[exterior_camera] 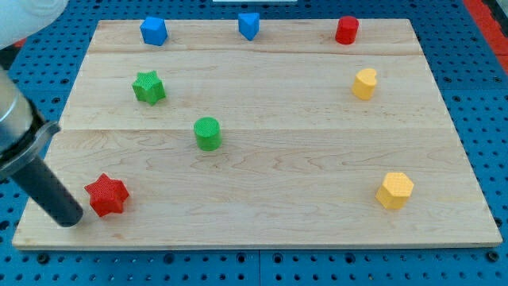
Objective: Slide the red star towards the bottom right of the board
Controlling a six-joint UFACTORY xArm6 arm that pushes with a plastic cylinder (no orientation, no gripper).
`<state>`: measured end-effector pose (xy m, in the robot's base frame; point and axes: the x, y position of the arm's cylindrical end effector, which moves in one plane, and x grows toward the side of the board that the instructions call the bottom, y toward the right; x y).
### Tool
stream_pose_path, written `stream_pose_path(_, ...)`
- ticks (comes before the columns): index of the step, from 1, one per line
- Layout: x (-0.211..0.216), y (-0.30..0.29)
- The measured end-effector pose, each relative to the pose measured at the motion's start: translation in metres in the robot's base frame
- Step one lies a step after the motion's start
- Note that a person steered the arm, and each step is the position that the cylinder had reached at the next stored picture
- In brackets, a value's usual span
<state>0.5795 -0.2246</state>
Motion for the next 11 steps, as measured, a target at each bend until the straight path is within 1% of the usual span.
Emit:
stream_pose_path(2,-0.028,0.010)
stream_pose_path(3,-0.030,0.033)
stream_pose_path(4,-0.030,0.077)
stream_pose_path(7,-0.044,0.244)
stream_pose_path(8,-0.044,0.275)
stream_pose_path(11,-0.044,0.277)
